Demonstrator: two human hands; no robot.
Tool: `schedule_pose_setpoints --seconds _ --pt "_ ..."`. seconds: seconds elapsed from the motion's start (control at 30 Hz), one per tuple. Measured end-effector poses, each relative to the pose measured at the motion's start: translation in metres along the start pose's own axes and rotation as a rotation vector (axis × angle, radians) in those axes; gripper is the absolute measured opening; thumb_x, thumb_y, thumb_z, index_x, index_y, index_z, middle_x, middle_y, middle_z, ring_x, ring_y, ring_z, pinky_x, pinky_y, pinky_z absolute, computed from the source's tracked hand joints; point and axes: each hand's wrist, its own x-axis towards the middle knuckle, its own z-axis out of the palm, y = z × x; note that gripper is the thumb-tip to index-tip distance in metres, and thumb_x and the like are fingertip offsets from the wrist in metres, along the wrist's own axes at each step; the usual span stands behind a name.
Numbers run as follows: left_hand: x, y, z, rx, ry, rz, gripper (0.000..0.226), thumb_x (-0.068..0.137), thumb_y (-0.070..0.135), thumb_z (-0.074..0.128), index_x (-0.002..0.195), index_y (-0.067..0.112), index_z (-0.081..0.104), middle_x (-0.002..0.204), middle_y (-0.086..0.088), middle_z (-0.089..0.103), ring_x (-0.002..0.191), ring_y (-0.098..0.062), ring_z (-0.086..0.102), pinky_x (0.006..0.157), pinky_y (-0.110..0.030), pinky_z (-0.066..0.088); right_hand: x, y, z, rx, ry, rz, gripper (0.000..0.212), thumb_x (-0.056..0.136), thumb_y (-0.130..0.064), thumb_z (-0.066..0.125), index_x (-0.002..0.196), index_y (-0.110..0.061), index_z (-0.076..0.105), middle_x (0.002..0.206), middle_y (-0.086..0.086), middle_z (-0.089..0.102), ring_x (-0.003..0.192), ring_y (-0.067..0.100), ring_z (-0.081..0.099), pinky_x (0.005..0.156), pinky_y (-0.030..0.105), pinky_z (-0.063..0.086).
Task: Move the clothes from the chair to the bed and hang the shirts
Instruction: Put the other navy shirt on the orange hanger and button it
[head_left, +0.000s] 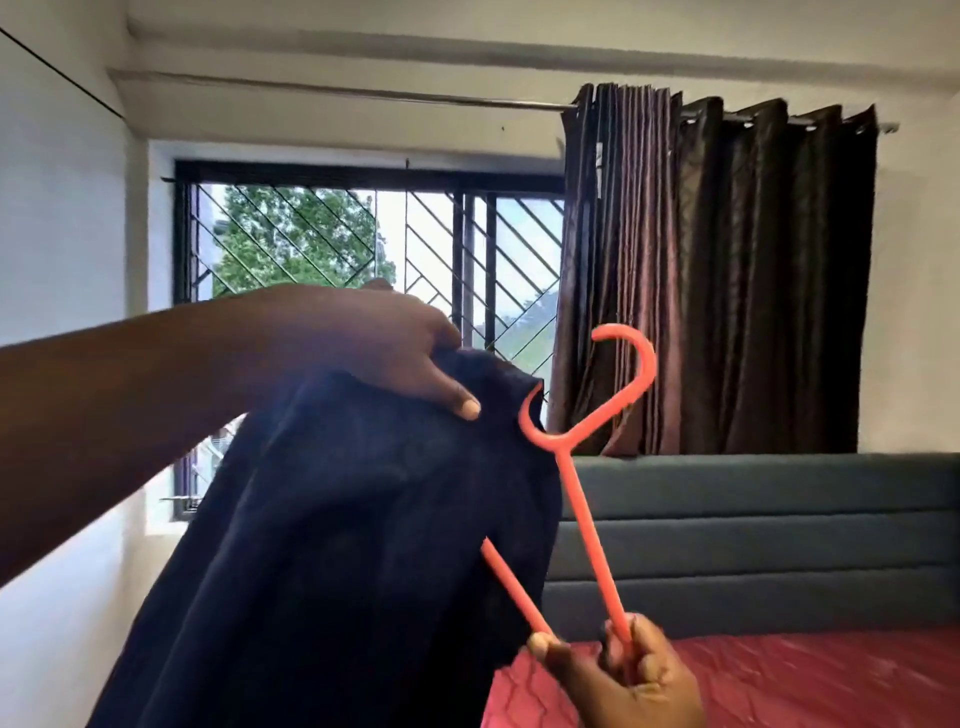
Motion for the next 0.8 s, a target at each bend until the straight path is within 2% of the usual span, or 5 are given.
schedule_pose_setpoints --seconds 0.2,0.37,0.47,0.63,0.8 --pt "0.007 -0.034 -0.018 0.033 0.503 0.245 0.059 0.070 0.083 0.033 0.065 0.027 0.051 0.062 0.010 0.053 0.063 -0.018 0.055 0.063 -0.033 0.047 0.022 -0.052 -0.021 0.559 -0.482 0.402 0.069 0.040 -0.061 0.088 0.069 -0.002 0.065 0.062 0.021 0.063 0.040 0.026 0.057 0.037 0.027 0.045" --pt "0.010 -0.060 -0.039 -0.053 0.657 0.195 0.090 0.065 0.097 0.022 0.079 0.019 0.065 0.070 0.003 0.061 0.071 -0.021 0.062 0.070 -0.040 0.050 0.033 -0.024 -0.015 0.240 -0.432 0.431 0.103 0.033 -0.079 0.077 0.097 0.000 0.062 0.080 0.017 0.069 0.055 0.026 0.060 0.047 0.027 0.045" --pt "0.015 -0.059 -0.042 -0.048 0.703 0.265 0.088 0.071 0.094 0.026 0.078 0.016 0.066 0.067 0.002 0.061 0.066 -0.020 0.061 0.065 -0.040 0.050 0.015 -0.007 0.013 0.122 -0.402 0.269 0.113 0.001 -0.055 0.093 0.098 -0.005 0.064 0.085 0.011 0.073 0.070 0.022 0.071 0.060 0.021 0.051" --pt "0.022 -0.043 -0.044 -0.030 0.719 0.379 0.082 0.080 0.086 0.029 0.078 0.013 0.066 0.065 0.000 0.061 0.061 -0.018 0.060 0.061 -0.036 0.048 0.034 -0.007 0.015 -0.106 -0.256 0.101 0.018 0.076 -0.018 0.083 0.081 -0.026 0.068 0.084 0.004 0.073 0.087 0.016 0.070 0.074 0.022 0.048" --pt "0.022 -0.046 -0.033 -0.038 0.695 0.372 0.077 0.080 0.086 0.029 0.078 0.019 0.066 0.060 0.007 0.056 0.056 -0.014 0.056 0.056 -0.033 0.044 0.070 -0.016 -0.038 0.010 -0.559 0.183 0.035 0.063 0.000 0.080 0.096 -0.005 0.071 0.076 0.001 0.075 0.067 0.003 0.070 0.060 0.013 0.051"
